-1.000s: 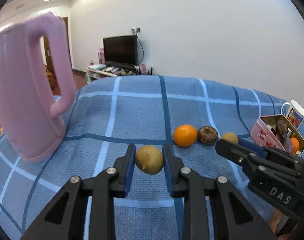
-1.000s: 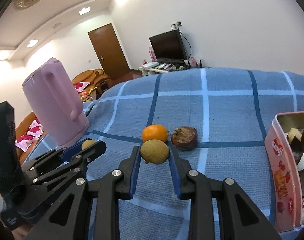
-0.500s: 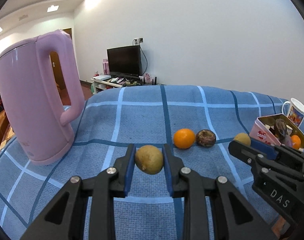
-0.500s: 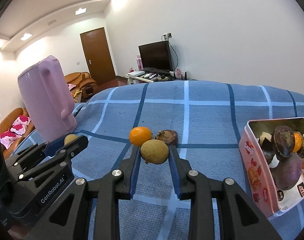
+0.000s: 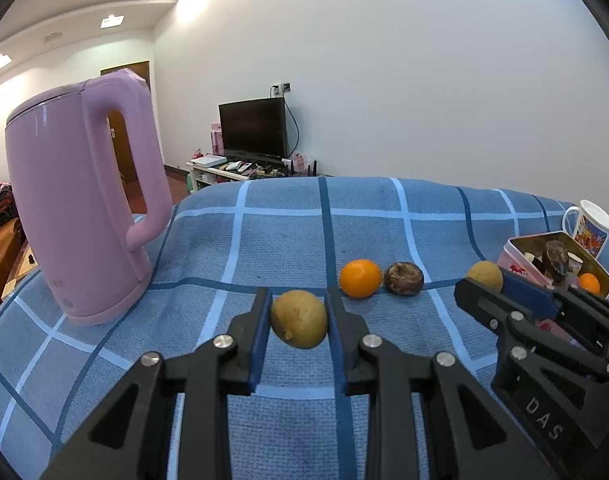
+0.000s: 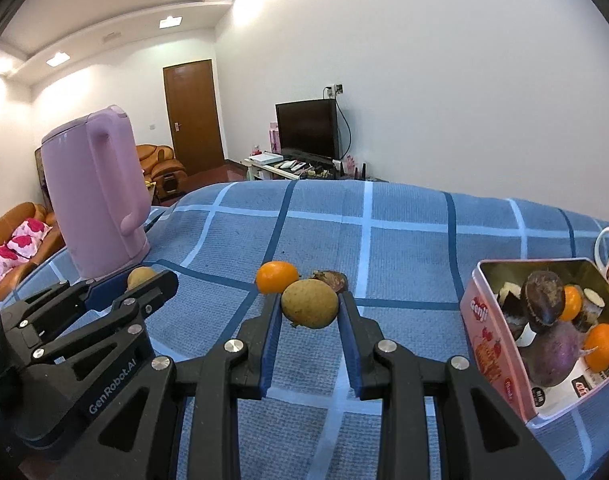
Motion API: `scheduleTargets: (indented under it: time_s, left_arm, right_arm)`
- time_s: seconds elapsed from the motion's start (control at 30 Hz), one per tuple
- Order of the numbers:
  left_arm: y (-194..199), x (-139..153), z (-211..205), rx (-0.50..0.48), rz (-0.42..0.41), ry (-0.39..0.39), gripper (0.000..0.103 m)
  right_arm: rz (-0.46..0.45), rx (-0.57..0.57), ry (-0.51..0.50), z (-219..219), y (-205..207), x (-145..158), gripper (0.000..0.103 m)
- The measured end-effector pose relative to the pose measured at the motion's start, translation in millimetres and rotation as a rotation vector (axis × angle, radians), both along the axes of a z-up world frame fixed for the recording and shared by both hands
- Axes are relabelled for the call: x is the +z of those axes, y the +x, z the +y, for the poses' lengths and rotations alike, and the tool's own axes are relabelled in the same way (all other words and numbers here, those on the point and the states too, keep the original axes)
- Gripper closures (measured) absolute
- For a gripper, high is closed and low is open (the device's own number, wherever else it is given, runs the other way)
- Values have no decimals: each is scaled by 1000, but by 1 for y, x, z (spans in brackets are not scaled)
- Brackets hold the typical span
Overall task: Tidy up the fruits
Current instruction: 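Lift both kiwis and hold them above the table, then carry both kiwis toward the pink tin box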
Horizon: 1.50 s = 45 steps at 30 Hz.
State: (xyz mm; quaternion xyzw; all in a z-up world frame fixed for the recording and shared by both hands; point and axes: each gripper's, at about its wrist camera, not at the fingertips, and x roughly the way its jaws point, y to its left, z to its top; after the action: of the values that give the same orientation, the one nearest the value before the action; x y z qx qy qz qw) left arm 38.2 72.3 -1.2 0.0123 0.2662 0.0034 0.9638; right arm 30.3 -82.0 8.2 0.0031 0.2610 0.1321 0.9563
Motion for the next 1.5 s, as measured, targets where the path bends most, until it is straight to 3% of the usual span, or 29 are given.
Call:
scheduleTargets:
  time_s: [1.5]
  left_arm:
    - [-30, 3, -46, -31, -3, 0, 74]
  right_arm:
    - [-30, -32, -24, -41, -36, 3, 72]
